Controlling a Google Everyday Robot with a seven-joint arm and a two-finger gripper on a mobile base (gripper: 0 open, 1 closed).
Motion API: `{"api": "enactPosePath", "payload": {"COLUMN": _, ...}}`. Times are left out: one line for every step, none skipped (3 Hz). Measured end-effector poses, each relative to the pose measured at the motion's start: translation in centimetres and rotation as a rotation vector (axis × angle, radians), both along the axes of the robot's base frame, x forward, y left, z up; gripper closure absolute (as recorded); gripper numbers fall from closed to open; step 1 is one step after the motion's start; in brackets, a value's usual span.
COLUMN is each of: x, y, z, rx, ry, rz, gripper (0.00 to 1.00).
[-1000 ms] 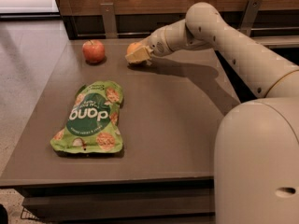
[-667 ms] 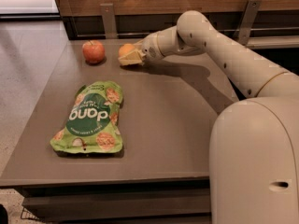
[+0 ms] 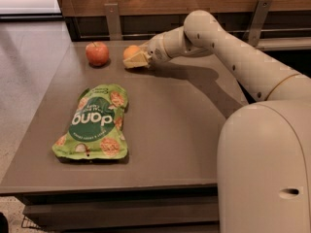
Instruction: Move orange near apple
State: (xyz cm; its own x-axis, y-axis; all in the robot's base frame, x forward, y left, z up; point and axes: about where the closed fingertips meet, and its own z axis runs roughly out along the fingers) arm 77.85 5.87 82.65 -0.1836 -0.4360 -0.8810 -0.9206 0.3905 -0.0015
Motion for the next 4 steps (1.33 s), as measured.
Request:
{"api": "enactPosePath", "payload": {"x": 0.0, "y": 0.0, "z": 0.0, "rx": 0.0, "ry": 0.0, "rz": 0.0, "gripper": 0.29}}
{"api": "enactPosePath", "payload": {"x": 0.0, "y": 0.02, "z": -0.01, "rx": 0.0, "ry": 0.0, "rz": 0.0, "gripper": 0.06}}
{"api": "enactPosePath", "payload": {"x": -0.01, "y": 0.06, "z": -0.03, "rx": 0.0, "ry": 0.001, "rz": 0.001, "gripper": 0.0}}
{"api": "enactPosePath", "payload": {"x": -0.01, "y": 0.07, "z": -0.04, "rx": 0.0, "ry": 0.001, "rz": 0.001, "gripper": 0.0}}
